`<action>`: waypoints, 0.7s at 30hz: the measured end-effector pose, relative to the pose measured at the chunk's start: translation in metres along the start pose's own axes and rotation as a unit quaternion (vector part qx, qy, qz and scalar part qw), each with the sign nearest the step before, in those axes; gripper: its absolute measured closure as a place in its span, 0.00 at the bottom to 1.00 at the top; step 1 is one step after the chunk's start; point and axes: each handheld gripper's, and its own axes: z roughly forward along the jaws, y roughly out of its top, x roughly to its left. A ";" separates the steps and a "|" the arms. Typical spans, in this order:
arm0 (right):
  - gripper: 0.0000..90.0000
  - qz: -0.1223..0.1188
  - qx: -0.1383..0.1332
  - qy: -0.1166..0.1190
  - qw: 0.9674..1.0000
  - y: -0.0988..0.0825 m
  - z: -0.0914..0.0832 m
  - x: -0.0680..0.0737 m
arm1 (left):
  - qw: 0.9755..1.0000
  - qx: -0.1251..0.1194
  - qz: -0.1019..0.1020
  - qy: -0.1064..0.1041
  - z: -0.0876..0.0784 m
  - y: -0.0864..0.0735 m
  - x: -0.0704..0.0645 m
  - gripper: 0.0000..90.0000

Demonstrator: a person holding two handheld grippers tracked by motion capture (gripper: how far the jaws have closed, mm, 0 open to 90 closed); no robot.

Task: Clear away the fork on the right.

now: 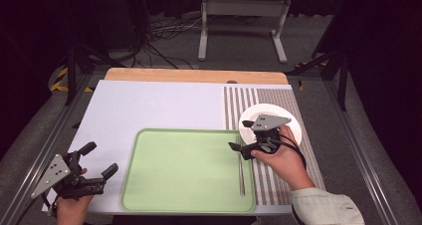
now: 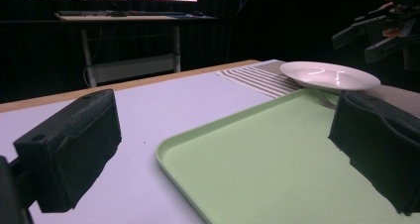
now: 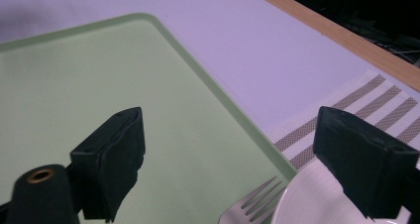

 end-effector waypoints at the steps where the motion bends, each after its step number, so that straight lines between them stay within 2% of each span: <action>1: 0.15 -0.001 -0.002 -0.002 1.000 0.000 -0.002 0.000 | 1.000 -0.001 0.000 0.000 0.000 0.000 0.000 0.00; 2: 0.15 -0.002 -0.010 -0.006 1.000 -0.002 -0.009 -0.001 | 1.000 -0.001 0.000 0.000 0.000 0.000 0.000 0.00; 8: 0.15 0.002 -0.034 -0.015 0.999 -0.008 -0.025 -0.003 | 1.000 0.000 0.001 0.001 0.001 0.000 0.000 0.00; 21: 0.15 0.017 -0.078 -0.035 0.996 -0.030 -0.052 -0.007 | 1.000 -0.001 -0.001 0.003 -0.001 0.000 0.001 0.00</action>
